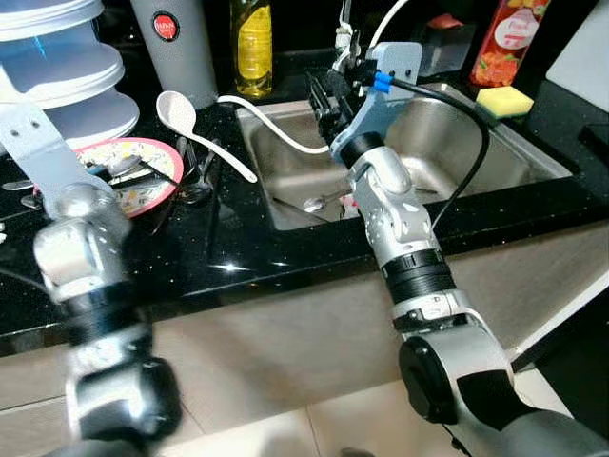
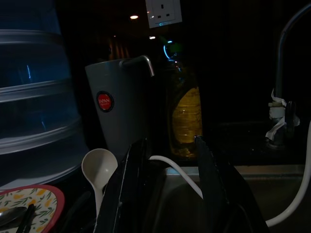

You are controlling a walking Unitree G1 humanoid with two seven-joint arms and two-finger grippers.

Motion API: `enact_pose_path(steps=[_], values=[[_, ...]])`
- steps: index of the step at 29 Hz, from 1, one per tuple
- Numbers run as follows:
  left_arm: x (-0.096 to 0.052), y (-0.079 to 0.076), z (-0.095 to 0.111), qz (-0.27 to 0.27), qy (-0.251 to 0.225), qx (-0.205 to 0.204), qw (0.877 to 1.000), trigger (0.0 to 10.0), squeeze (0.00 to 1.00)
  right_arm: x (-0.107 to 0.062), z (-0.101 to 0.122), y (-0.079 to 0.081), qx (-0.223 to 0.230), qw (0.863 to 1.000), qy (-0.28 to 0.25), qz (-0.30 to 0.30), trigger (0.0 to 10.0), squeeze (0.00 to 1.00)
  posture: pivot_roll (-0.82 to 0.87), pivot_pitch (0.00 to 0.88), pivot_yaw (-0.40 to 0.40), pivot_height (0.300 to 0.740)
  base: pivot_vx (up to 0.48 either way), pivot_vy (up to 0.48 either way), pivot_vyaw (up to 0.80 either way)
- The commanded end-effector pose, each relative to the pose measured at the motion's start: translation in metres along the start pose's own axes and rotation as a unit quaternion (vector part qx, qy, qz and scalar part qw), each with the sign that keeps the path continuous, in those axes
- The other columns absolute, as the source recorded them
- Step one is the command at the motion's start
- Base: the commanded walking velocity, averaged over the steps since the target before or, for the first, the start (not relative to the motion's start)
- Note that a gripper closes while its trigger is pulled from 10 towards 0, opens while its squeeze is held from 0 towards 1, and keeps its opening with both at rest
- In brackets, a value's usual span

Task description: Kitchen organization

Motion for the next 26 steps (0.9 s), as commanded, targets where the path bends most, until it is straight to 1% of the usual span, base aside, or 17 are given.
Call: enact_pose_path(steps=[1, 2, 3, 4, 5, 6, 8, 12, 13, 14, 16, 17, 18, 20, 21, 23, 26], values=[[-0.003, 0.011, 0.002, 0.031, -0.01, -0.023, 0.999, 10.0, 0.0, -0.001, 0.0, -0.001, -0.001, 1.0, 0.001, -0.002, 10.0, 0.0, -0.02, 0.0, 0.03, 0.74, 0.0, 0.0, 0.0], [-0.005, 0.013, 0.002, 0.037, -0.013, -0.047, 0.998, 10.0, 0.0, -0.001, -0.001, 0.0, 0.0, 1.0, 0.003, 0.0, 10.0, 0.0, -0.02, 0.0, 0.03, 0.74, 0.0, 0.0, 0.0], [-0.002, 0.018, 0.002, 0.051, -0.008, -0.058, 0.997, 10.0, 0.0, -0.001, -0.002, 0.002, 0.0, 1.0, 0.003, 0.002, 10.0, 0.0, -0.02, 0.0, 0.028, 0.74, 0.0, 0.0, 0.0], [-0.002, 0.018, 0.002, 0.051, -0.008, -0.058, 0.997, 10.0, 0.0, -0.001, -0.002, 0.002, 0.0, 1.0, 0.003, 0.002, 10.0, 0.0, -0.02, 0.0, 0.028, 0.74, 0.0, 0.0, 0.0], [0.008, 0.028, 0.002, 0.072, 0.0, -0.068, 0.995, 10.0, 0.0, -0.001, -0.002, 0.003, 0.0, 1.0, 0.003, 0.005, 10.0, 0.0, -0.02, 0.0, 0.027, 0.74, 0.0, 0.0, 0.0], [0.011, 0.032, 0.003, 0.08, 0.003, -0.071, 0.994, 10.0, 0.0, -0.001, -0.001, 0.003, 0.0, 1.0, 0.003, 0.007, 10.0, 0.0, -0.02, 0.0, 0.027, 0.74, 0.0, 0.0, 0.0], [0.013, 0.034, 0.003, 0.084, 0.004, -0.073, 0.994, 10.0, 0.0, 0.0, -0.001, 0.003, 0.001, 1.0, 0.003, 0.007, 10.0, 0.0, -0.02, 0.0, 0.027, 0.74, 0.0, 0.0, 0.0], [0.026, 0.041, 0.012, 0.1, 0.008, -0.093, 0.991, 10.0, 0.0, -0.002, 0.002, 0.03, -0.016, 0.993, 0.014, 0.118, 10.0, 0.0, -0.02, 0.0, 0.027, 0.74, 0.0, 0.0, 0.0], [0.028, 0.042, 0.012, 0.103, 0.011, -0.099, 0.99, 10.0, 0.0, -0.005, 0.002, 0.039, -0.023, 0.988, 0.018, 0.155, 10.0, 0.0, -0.02, 0.0, 0.025, 0.74, 0.0, 0.0, 0.0], [0.028, 0.042, 0.012, 0.103, 0.011, -0.099, 0.99, 10.0, 0.0, -0.005, 0.002, 0.039, -0.023, 0.988, 0.018, 0.155, 10.0, 0.0, -0.02, 0.0, 0.025, 0.74, 0.0, 0.0, 0.0], [0.031, 0.043, 0.012, 0.108, 0.017, -0.109, 0.988, 10.0, 0.0, -0.013, 0.0, 0.053, -0.038, 0.977, 0.023, 0.209, 10.0, 0.0, -0.03, 0.0, 0.023, 0.74, 0.0, 0.0, 0.0], [0.031, 0.043, 0.012, 0.108, 0.017, -0.109, 0.988, 10.0, 0.0, -0.013, 0.0, 0.053, -0.038, 0.977, 0.023, 0.209, 10.0, 0.0, -0.03, 0.0, 0.023, 0.74, 0.0, 0.0, 0.0], [0.034, 0.042, 0.014, 0.11, 0.02, -0.118, 0.987, 10.0, 0.0, -0.029, -0.007, 0.071, -0.058, 0.954, 0.039, 0.29, 10.0, 0.0, -0.03, 0.0, 0.023, 0.74, 0.0, 0.0, 0.0], [0.036, 0.041, 0.013, 0.109, 0.026, -0.124, 0.986, 10.0, 0.0, -0.042, -0.014, 0.084, -0.071, 0.933, 0.055, 0.348, 10.0, 0.0, -0.03, 0.0, 0.022, 0.74, 0.0, 0.0, 0.0], [0.037, 0.04, 0.012, 0.108, 0.029, -0.126, 0.986, 10.0, 0.0, -0.046, -0.017, 0.086, -0.074, 0.927, 0.061, 0.363, 10.0, 0.0, -0.03, 0.0, 0.022, 0.74, 0.0, 0.0, 0.0], [0.036, 0.038, 0.01, 0.106, 0.034, -0.126, 0.986, 10.0, 0.0, -0.051, -0.019, 0.089, -0.083, 0.917, 0.068, 0.384, 10.0, 0.0, -0.03, 0.0, 0.023, 0.74, 0.0, 0.0, 0.0], [0.036, 0.038, 0.004, 0.106, 0.043, -0.129, 0.985, 10.0, 0.0, -0.05, -0.025, 0.085, -0.104, 0.917, 0.08, 0.377, 10.0, 0.0, -0.03, 0.0, 0.022, 0.74, 0.0, 0.0, 0.0]])
Point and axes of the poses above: a point about 5 cm out from each wrist's last joint towards the gripper, its own x axis pointing out of the wrist towards the gripper, its own z axis along the axis of the wrist's last joint, y = z × x, the point moved 4 cm from there along x, pointing out of the wrist towards the gripper, and after that the axes turned 2 degrees about -x, right-handed, at the moved point
